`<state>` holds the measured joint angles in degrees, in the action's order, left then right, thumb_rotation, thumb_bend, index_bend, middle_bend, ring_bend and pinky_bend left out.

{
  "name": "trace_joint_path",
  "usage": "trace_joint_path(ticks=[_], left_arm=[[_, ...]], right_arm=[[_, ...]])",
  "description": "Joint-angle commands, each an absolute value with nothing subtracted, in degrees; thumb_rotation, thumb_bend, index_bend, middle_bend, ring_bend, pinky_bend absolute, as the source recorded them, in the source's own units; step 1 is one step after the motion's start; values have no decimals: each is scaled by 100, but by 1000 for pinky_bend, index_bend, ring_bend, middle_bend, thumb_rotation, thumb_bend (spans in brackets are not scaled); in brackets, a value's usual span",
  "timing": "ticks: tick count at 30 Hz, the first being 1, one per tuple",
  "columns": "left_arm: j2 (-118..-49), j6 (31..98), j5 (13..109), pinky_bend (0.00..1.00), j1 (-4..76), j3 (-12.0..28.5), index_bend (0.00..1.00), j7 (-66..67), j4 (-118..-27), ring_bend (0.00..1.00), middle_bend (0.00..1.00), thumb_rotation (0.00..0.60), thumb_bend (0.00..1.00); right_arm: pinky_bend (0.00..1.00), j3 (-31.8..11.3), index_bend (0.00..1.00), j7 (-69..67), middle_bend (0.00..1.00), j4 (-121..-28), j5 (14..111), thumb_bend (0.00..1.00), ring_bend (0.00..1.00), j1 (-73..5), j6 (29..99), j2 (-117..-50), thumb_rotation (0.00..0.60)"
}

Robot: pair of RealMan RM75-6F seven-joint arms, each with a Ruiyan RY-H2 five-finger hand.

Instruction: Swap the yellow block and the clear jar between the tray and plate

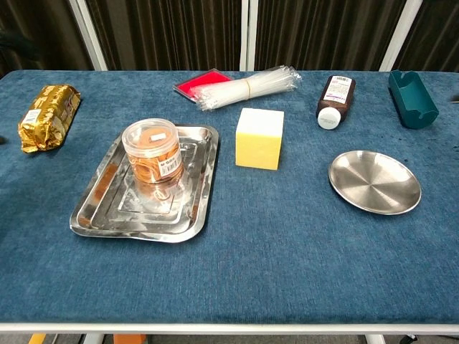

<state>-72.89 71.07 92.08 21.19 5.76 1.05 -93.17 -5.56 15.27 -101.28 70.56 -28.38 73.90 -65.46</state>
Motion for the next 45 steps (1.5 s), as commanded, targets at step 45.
trace_joint_path(ticks=[45], left_arm=[[-8933,4920,7970,401,4282,872,252,14,-7827,218,294,600,201]], right_arm=[[0,-728,0,-343,0,-9551,7666,0,0,-1087,8410,-5760,600]])
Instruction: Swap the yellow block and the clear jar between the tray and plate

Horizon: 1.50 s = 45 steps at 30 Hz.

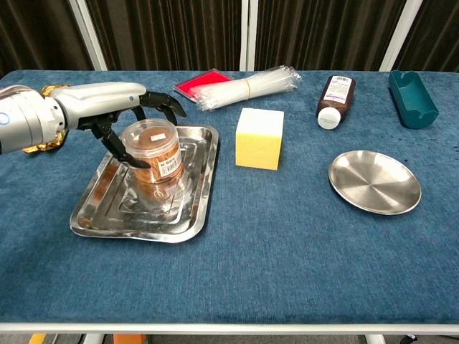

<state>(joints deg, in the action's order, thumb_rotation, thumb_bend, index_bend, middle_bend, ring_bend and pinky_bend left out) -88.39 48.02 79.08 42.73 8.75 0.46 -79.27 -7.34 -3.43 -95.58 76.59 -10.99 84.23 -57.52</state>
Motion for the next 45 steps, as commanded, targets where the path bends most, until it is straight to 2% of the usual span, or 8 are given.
trace_joint_path(ticks=[1,7,13,25,35,45], left_arm=[[-8957,4937,7982,413,4292,867,261,4,-7801,229,306,600,208],[-9071,5077,8036,470,4336,859,320,-46,-7732,289,373,600,250],[-9035,5403,8241,469,4424,1005,319,-164,-8038,293,380,600,256],[-9222,4936,8188,467,4972,1003,321,609,-9084,293,381,600,256],[-10021,4822,7954,467,5332,1097,322,977,-8772,293,381,600,256],[-10237,4749,7867,459,5420,969,289,1031,-8365,275,347,600,252]], right_arm=[[0,-721,0,-339,0,-9544,7673,0,0,-1078,8399,-5770,600],[0,-677,0,-332,0,-9488,7684,0,0,-989,8357,-5857,600],[0,-707,0,-411,0,-9410,7610,0,0,-896,8341,-5854,600],[0,-831,0,-719,0,-9247,7561,0,0,-774,8339,-5757,600],[0,-848,0,-912,0,-9017,7568,0,0,-726,8243,-5859,600],[0,-872,0,-1026,0,-8914,7582,0,0,-667,8216,-5867,600]])
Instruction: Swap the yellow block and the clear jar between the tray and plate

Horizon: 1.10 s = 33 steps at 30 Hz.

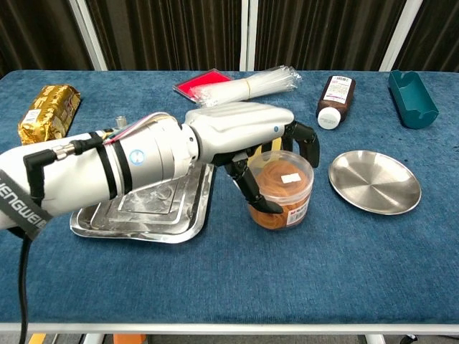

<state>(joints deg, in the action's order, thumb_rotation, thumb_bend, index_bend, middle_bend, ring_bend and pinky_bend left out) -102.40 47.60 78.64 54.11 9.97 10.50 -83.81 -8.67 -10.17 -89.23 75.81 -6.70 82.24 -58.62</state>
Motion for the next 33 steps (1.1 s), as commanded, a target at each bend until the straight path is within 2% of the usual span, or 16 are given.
trace_joint_path(ticks=[1,6,12,17,22,28,31,33], left_arm=[[-10225,4738,7885,454,5427,953,271,1003,-8368,266,332,600,249],[-10170,4681,7961,408,5483,903,125,913,-8334,197,203,600,215],[-9996,4658,7926,330,5456,825,116,923,-8514,114,151,600,169],[-9496,4850,7896,321,5349,855,115,1173,-9139,106,146,600,162],[-8948,5135,7743,321,5242,1077,115,1413,-9675,106,146,600,163],[-9140,5102,7357,294,5401,1419,116,1242,-9180,89,143,600,159],[-9454,4777,7207,216,5683,1526,104,1100,-8583,13,76,600,155],[-9602,4561,7130,170,5848,1586,83,976,-8304,0,27,600,148]], right_arm=[[0,-877,0,-1032,0,-8909,7583,0,0,-668,8210,-5870,600],[0,-894,0,-1019,0,-8917,7609,0,0,-674,8188,-5882,600],[0,-925,0,-1022,0,-8927,7624,0,0,-661,8208,-5875,600],[0,-942,0,-1011,0,-8938,7614,0,0,-644,8210,-5864,600],[0,-948,0,-1000,0,-8935,7634,0,0,-649,8195,-5886,600],[0,-972,0,-951,0,-8989,7644,0,0,-654,8199,-5869,600],[0,-986,0,-903,0,-9024,7607,0,0,-653,8181,-5853,600],[0,-990,0,-895,0,-9033,7590,0,0,-658,8158,-5853,600]])
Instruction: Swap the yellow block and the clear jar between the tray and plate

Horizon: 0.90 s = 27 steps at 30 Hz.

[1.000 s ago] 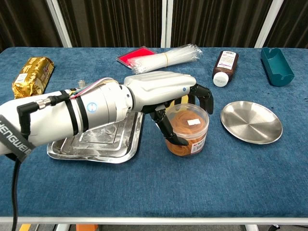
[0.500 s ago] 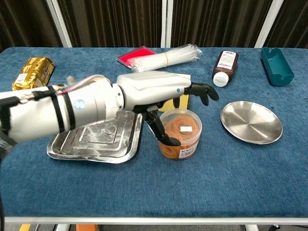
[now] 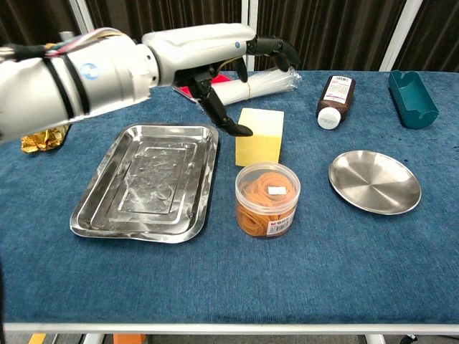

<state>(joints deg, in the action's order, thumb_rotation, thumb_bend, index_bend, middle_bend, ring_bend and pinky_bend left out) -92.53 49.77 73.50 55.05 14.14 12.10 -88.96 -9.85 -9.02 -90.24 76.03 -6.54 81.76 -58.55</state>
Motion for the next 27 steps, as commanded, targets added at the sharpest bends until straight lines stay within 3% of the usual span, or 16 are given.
trace_joint_path(ticks=[1,16,22,27], left_arm=[[-9701,4473,7135,160,5945,1617,75,902,-8107,0,18,600,145],[-10342,3415,6975,148,6608,1615,57,-15,-6353,0,29,600,143],[-10525,3471,7106,166,6670,1533,102,-129,-6032,1,152,600,146],[-10821,3796,7211,326,6678,1545,203,-168,-5620,128,280,600,160]], right_arm=[[0,-991,0,-896,0,-9033,7585,0,0,-660,8145,-5856,600],[0,-1015,0,-1029,0,-8869,7555,0,0,-705,8012,-5934,600],[0,-1016,0,-1104,0,-8790,7531,0,0,-685,7996,-5955,600],[0,-1012,0,-1128,0,-8767,7558,0,0,-674,8008,-5957,600]])
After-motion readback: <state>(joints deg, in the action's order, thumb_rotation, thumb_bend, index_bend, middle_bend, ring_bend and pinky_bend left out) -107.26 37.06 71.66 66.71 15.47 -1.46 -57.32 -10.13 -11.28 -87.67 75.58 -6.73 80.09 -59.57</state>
